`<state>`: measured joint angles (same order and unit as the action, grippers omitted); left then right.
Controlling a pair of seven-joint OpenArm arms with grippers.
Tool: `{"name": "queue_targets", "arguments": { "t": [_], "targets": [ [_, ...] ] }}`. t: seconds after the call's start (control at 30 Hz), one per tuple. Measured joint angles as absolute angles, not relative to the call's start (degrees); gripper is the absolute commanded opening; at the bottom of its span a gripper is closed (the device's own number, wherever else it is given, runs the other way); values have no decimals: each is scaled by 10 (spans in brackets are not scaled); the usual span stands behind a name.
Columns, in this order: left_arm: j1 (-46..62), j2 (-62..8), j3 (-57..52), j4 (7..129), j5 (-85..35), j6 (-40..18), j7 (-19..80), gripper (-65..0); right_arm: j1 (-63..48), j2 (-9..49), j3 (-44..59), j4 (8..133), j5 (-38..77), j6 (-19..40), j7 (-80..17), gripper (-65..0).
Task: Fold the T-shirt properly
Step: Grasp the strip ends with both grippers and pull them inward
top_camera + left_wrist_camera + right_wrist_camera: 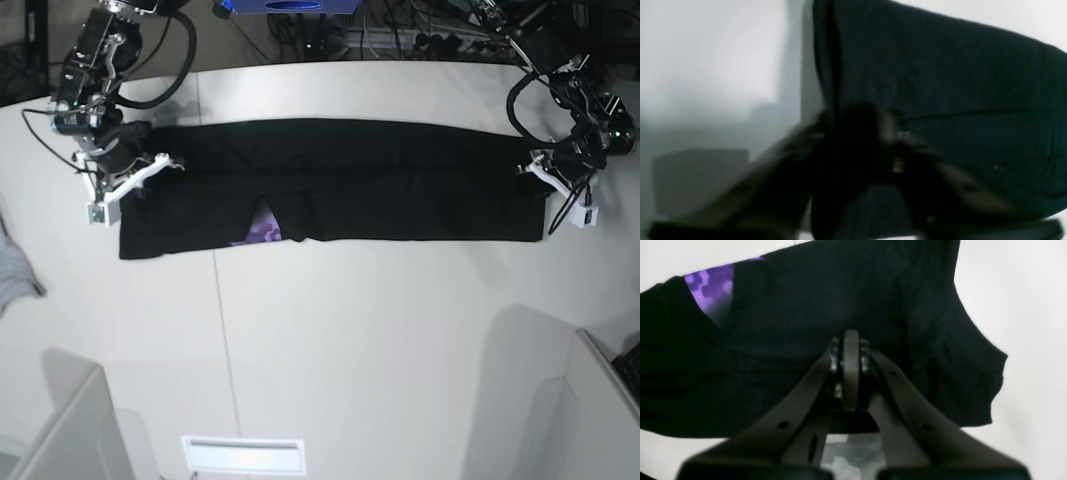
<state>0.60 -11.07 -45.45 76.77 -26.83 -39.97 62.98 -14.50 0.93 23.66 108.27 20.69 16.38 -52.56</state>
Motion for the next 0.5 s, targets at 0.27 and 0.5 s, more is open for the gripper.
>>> {"name": "queue_targets", "arguments": {
  "t": [0.27, 0.5],
  "targets": [
    [10, -119, -456, 762, -273, -406, 621, -650, -159, 9, 258, 1083, 275, 165, -525, -650],
    [25, -150, -456, 760, -259, -405, 601, -650, -178, 11, 300, 1083, 358, 163, -528, -650]
  ]
}}
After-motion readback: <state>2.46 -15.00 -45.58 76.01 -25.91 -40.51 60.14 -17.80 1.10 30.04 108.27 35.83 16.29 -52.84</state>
